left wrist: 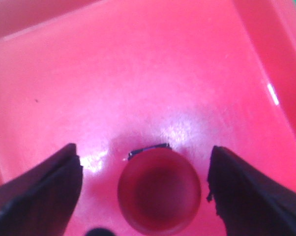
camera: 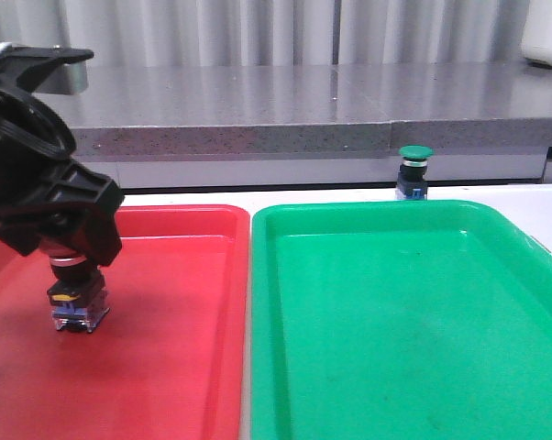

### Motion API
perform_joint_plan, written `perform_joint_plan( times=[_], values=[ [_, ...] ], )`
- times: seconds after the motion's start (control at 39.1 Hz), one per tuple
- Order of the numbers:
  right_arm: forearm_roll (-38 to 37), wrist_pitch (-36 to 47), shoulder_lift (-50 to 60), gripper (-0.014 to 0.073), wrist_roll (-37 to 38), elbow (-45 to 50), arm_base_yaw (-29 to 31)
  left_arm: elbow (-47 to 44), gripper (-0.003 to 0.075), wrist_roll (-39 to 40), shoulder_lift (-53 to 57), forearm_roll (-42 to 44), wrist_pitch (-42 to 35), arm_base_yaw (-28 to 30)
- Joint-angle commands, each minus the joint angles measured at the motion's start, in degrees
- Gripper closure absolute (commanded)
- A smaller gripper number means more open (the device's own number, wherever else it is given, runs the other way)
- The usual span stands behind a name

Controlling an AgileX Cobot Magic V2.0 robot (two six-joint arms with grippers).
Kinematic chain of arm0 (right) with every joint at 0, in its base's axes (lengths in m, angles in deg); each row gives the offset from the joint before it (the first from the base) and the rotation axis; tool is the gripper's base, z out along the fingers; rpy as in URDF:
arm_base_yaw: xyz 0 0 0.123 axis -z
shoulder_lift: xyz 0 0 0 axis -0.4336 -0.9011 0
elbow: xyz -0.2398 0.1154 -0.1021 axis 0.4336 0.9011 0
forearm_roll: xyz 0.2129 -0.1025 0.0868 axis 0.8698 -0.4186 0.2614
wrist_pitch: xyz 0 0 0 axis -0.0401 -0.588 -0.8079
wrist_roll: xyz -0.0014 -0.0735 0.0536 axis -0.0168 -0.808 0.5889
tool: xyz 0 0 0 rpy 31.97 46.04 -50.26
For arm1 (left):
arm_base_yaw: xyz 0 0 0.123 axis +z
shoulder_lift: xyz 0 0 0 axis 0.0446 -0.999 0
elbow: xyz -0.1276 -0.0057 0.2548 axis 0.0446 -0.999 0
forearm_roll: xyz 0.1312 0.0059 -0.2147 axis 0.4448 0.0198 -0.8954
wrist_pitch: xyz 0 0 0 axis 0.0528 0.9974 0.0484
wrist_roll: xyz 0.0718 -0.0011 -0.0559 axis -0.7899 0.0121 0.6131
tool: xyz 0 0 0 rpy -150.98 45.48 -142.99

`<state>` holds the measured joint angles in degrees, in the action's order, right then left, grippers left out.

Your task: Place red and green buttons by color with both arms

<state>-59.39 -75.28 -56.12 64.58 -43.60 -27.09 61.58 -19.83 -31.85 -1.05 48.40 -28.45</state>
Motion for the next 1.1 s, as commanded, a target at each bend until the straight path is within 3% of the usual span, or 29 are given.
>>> perform_joint_plan(
  times=[0.0, 0.1, 0.18, 0.33, 0.43, 0.54, 1.07],
  values=[
    [0.05, 4.52, -0.54, -0.0011, -0.20, -2.21, 0.40, 3.72, 0.0167, 0.74, 5.18, -0.25, -2.10, -0.47],
    [0.05, 4.52, -0.54, -0.0011, -0.20, -2.21, 0.40, 6.33, 0.0178, 0.74, 8.58, 0.42, -1.71, -0.08],
    [0.05, 4.52, -0.54, -0.0011, -0.20, -2.21, 0.40, 8.52, 0.0228, 0.74, 10.96, 2.14, -0.39, 0.95],
    [0.05, 4.52, -0.54, -0.0011, -0.20, -2.21, 0.40, 12.04, 0.0427, 0.74, 16.39, 3.90, 3.28, 6.92],
    [0.05, 4.52, -0.54, -0.0011, -0.20, -2.21, 0.40, 11.45, 0.0609, 0.74, 21.84, 3.40, 4.89, 13.60],
    [0.05, 4.52, -0.54, -0.0011, -0.20, -2.21, 0.40, 9.10, 0.0740, 0.74, 26.79, 3.40, 5.59, 17.10],
    [0.05, 4.52, -0.54, -0.0011, -0.20, -2.21, 0.40, -18.61, 0.0740, 0.74, 68.92, 0.55, 1.21, 18.55]
  ],
)
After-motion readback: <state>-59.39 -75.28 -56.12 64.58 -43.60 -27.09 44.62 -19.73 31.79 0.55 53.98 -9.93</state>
